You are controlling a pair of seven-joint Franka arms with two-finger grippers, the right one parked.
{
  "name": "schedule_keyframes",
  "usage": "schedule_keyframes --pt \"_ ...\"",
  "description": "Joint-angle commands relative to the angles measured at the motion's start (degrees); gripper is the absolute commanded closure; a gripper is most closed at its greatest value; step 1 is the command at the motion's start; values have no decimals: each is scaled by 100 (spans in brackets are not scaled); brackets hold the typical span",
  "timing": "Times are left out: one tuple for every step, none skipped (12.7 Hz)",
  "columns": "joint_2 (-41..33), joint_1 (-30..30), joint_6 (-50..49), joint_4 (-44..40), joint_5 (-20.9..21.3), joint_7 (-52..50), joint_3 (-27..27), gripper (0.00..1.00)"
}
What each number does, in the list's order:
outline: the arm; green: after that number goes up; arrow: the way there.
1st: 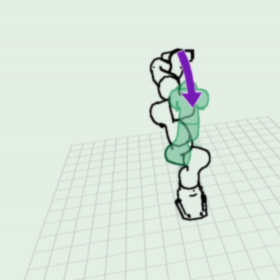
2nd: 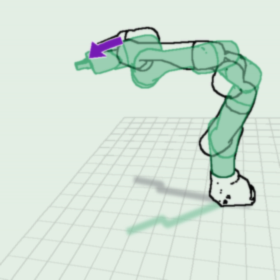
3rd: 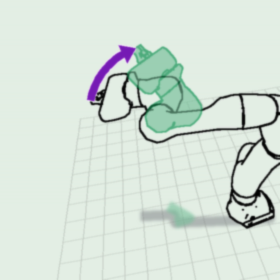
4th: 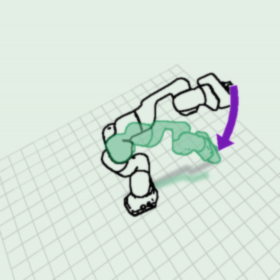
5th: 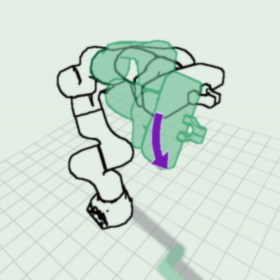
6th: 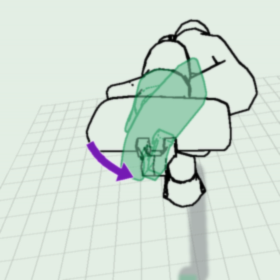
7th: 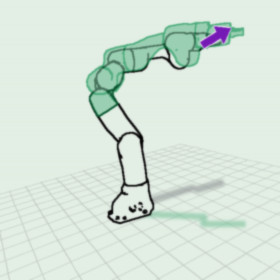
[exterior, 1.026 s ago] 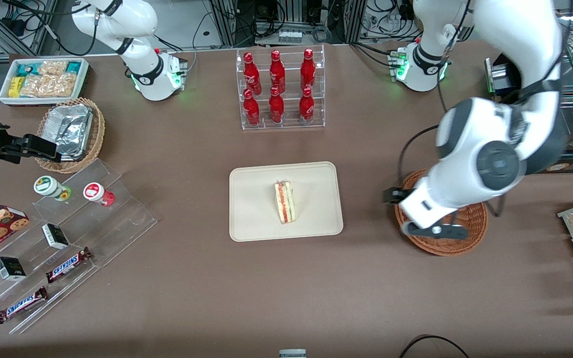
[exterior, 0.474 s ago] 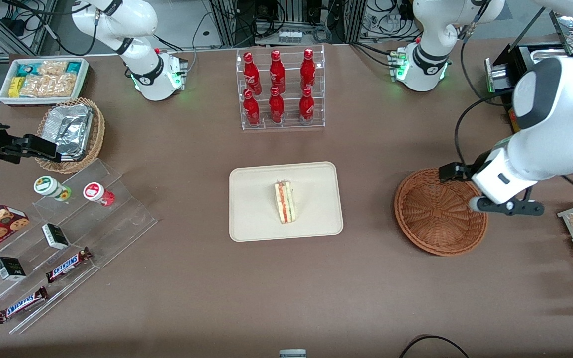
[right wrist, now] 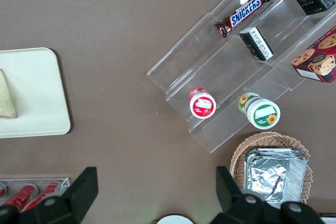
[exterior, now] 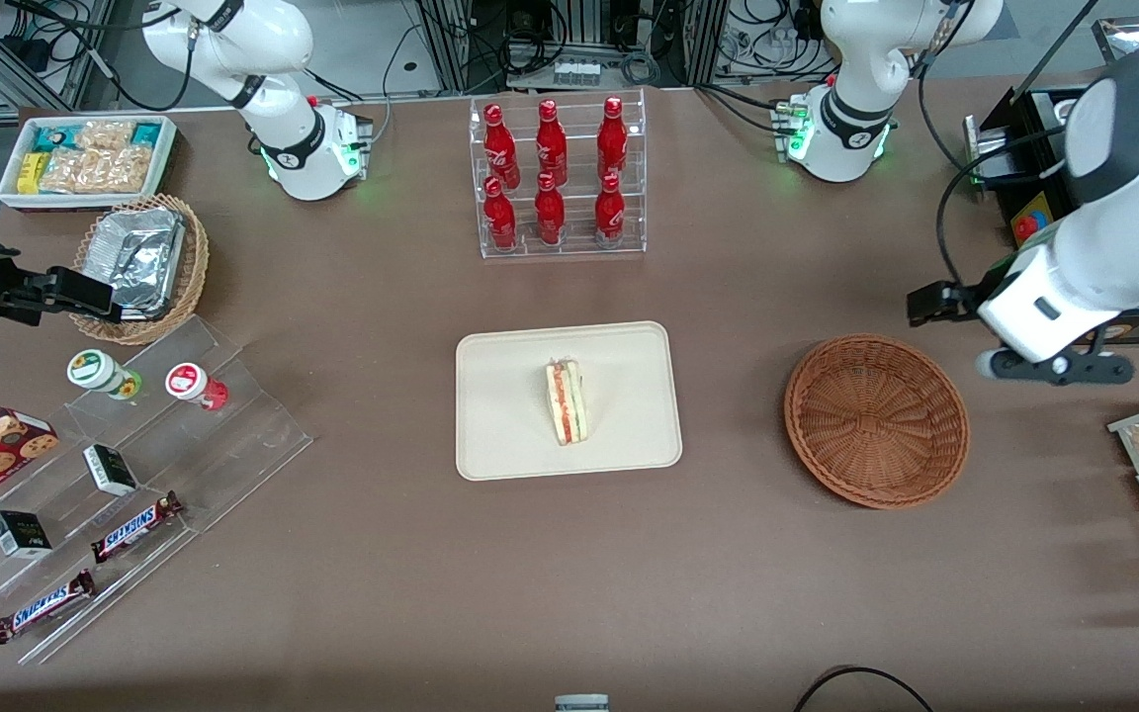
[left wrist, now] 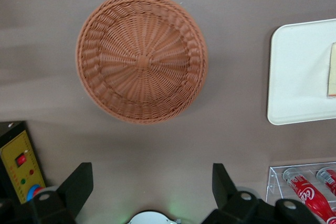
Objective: Place sandwich from basket to tray
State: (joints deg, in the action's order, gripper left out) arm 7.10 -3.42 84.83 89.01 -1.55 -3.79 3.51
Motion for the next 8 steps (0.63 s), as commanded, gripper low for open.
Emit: schedule_keyframes --pt "-392 262 -177 222 50 360 106 0" --pt "-472 393 -308 205 50 431 115 0" --pt "-577 456 -388 196 50 449 124 0" --pt "-639 526 -432 196 50 458 124 0" --pt "-700 614 -511 196 50 502 141 0" --pt "-771 684 -572 187 50 607 150 0" --pt "-806 720 -669 170 58 703 107 0" --pt "-841 720 -705 143 67 713 80 0"
